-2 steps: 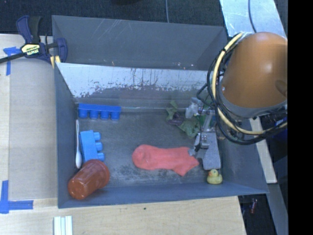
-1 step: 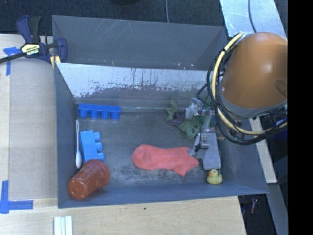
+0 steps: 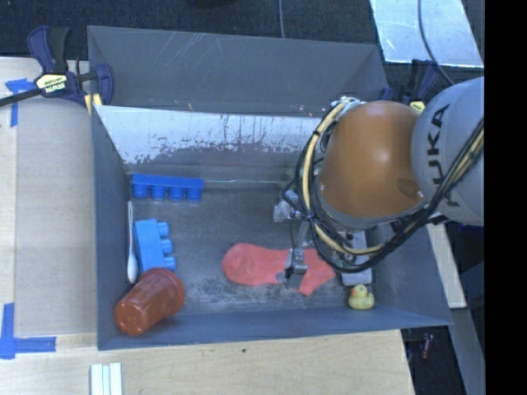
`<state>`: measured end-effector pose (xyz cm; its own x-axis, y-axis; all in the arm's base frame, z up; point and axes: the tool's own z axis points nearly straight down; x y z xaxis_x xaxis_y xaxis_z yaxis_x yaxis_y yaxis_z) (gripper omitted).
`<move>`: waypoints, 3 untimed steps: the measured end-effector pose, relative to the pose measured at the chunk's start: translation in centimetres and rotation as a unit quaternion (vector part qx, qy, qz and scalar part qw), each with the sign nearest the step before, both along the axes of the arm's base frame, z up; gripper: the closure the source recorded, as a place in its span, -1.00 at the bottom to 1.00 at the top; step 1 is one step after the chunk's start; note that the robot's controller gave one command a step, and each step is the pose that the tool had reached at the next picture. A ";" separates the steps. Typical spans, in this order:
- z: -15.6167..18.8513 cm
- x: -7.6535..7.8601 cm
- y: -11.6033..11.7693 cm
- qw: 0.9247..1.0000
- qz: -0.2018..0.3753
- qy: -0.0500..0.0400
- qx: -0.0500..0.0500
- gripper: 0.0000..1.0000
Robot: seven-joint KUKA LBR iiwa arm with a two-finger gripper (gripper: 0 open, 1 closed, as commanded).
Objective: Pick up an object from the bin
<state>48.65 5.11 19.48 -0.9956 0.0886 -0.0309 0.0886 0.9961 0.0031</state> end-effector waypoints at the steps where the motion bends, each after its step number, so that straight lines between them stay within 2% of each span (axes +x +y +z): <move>1: 0.3 0.6 2.8 0.999 0.033 -0.006 -0.002 -1.00; 2: -6.8 1.5 1.1 0.999 -0.047 -0.003 0.001 -1.00; 3: -9.9 0.8 1.3 1.000 0.002 -0.008 0.000 1.00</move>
Offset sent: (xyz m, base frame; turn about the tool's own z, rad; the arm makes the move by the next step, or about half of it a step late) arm 0.0185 -0.0004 -0.1178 0.1888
